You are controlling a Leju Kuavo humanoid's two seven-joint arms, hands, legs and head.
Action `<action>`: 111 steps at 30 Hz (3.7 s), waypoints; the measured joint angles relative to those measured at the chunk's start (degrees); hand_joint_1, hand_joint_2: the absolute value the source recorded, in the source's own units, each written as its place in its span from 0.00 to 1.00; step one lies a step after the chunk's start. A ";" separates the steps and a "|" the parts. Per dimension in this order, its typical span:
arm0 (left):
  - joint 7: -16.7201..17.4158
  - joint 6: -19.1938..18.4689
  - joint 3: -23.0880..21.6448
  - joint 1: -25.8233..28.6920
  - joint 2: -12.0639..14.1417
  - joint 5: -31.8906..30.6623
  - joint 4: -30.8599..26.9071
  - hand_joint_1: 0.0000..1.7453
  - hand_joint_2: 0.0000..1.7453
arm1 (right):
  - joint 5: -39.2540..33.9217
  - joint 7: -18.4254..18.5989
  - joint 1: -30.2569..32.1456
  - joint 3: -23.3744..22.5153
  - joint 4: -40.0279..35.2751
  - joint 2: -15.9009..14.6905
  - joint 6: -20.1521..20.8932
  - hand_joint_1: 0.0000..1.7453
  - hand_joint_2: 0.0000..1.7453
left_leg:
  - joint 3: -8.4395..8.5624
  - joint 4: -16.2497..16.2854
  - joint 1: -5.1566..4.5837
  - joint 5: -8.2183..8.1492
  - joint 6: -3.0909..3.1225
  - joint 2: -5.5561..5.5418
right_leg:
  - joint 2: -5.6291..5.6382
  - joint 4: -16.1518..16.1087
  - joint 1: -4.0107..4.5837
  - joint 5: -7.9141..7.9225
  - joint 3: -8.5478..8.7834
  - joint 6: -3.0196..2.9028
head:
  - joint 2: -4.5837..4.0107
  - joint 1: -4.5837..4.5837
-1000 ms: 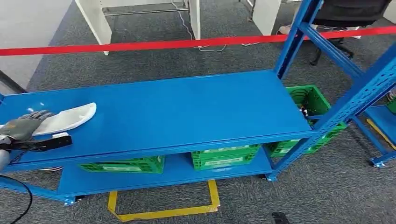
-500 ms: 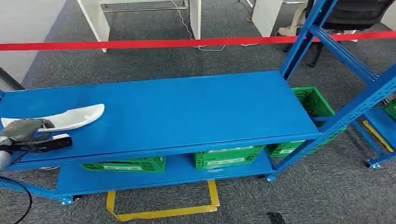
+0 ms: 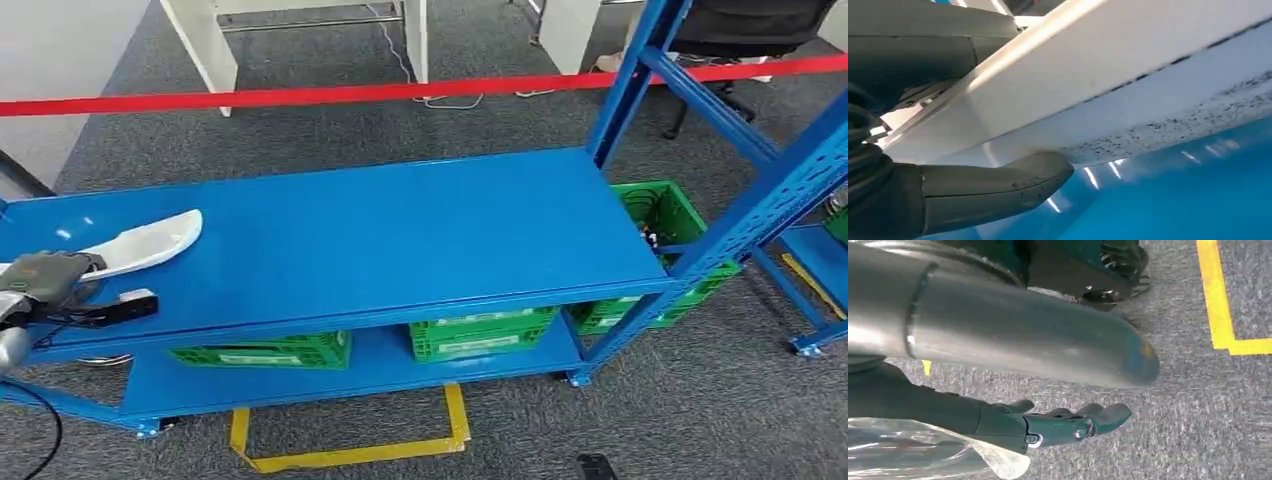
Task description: Take the parts from the cabinet and place them on the table.
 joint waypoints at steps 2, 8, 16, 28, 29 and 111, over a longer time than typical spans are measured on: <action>-0.06 4.79 0.00 0.18 0.04 -1.75 0.00 1.00 1.00 | 0.09 -0.02 0.04 0.00 0.00 0.00 0.00 0.00 0.00 | -3.95 9.19 0.05 -4.77 -0.54 -0.01 | -0.02 0.02 0.03 -0.04 0.00 -0.26 | 0.00 -0.06; -2.25 21.97 2.01 2.96 -1.42 -4.12 -1.73 1.00 1.00 | 0.13 -0.15 0.28 -0.02 0.02 0.04 -0.55 0.00 0.00 | -0.30 1.83 0.53 1.69 -0.65 0.04 | 0.08 0.30 -0.03 -0.44 0.41 0.07 | 0.00 -0.11; -7.87 24.81 7.13 8.83 -9.43 9.21 -14.33 1.00 1.00 | -0.02 -0.81 0.86 -0.90 0.02 0.20 -1.82 0.00 0.00 | 0.99 -1.78 0.29 1.20 2.21 -0.06 | -0.01 5.52 0.13 -4.39 -2.79 2.39 | 0.00 0.37; -23.70 18.63 8.09 21.93 -25.21 38.21 -45.49 1.00 1.00 | 0.72 -1.46 1.91 -1.71 0.42 0.46 -2.60 0.00 0.00 | 1.34 -1.49 -0.48 1.20 1.59 -0.01 | 0.16 0.63 0.38 -0.62 0.24 1.49 | 0.00 0.26; -24.57 18.32 7.69 22.45 -26.01 38.94 -47.26 1.00 1.00 | 0.90 -1.44 2.05 -1.77 0.42 0.46 -2.69 0.00 0.00 | 1.29 -1.40 -0.66 1.05 1.40 -0.13 | -0.04 0.15 0.02 -0.30 0.25 1.00 | 0.00 0.26; -28.63 22.94 -1.49 35.62 -31.96 39.64 -61.46 1.00 1.00 | 6.19 -2.80 2.96 -5.49 0.81 0.94 -0.44 0.00 0.00 | 3.65 -4.03 -0.81 0.70 4.11 -1.13 | -0.62 16.00 -0.16 -12.28 -2.30 3.44 | 0.00 0.74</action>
